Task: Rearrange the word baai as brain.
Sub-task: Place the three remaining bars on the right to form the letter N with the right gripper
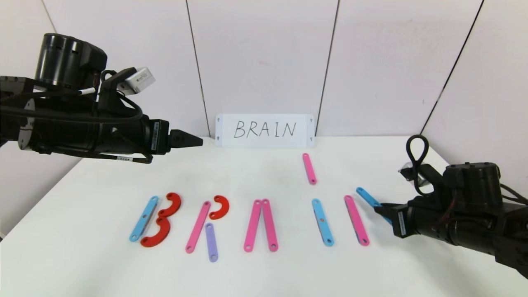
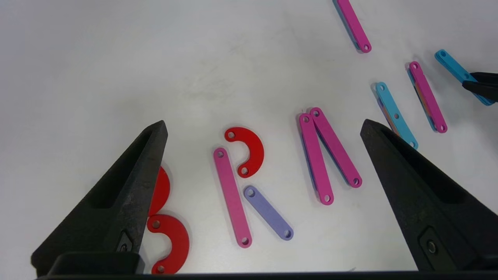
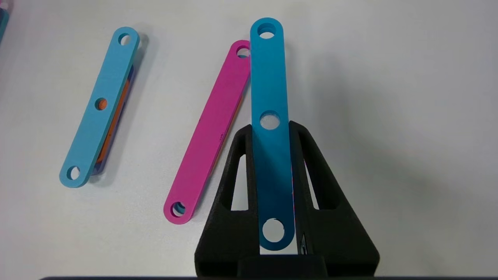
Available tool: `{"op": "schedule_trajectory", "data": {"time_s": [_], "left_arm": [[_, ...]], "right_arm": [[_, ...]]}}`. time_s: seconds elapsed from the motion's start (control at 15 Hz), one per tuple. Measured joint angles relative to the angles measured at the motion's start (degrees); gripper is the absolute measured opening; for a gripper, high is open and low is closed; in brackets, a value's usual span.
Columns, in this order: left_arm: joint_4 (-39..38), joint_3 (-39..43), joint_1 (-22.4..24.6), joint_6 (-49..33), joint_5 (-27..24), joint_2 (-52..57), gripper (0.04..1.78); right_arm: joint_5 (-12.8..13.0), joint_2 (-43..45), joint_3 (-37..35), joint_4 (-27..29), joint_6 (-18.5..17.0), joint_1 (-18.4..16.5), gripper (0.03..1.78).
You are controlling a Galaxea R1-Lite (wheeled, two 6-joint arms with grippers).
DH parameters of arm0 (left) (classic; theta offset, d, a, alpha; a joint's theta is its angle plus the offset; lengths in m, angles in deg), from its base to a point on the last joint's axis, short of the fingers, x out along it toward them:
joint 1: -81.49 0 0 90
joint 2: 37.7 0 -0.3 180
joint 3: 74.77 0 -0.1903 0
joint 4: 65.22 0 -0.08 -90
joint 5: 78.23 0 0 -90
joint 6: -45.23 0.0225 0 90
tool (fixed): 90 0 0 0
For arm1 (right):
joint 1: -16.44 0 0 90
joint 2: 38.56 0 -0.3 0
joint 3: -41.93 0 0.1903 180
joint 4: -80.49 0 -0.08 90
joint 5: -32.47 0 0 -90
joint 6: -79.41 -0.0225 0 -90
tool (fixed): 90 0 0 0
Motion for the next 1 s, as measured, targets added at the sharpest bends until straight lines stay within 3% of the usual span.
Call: {"op": "schedule_trajectory", "data": {"time_s": [0.13,0.33,0.47,1.0], "left_arm": [[0.0,0.0,0.0,0.02,-0.02,0.0,1.74],[0.0,0.0,0.0,0.02,-0.02,0.0,1.74],[0.0,0.0,0.0,0.0,0.0,0.0,1.74],[0.0,0.0,0.0,0.05,-0.02,-0.06,1.74]], "right_arm": [[-0.01,-1.51,-1.29,-3.11,0.6,-0.13,0.27],[-0.32,-3.22,-1.71,-3.39,1.82,-0.95,0.27],[-2.85,-4.27,-1.88,-3.36,3.78,-2.28,0.27],[-8.17,-6.12,-1.94,-3.96,8.24,-6.22,0.27]]}}
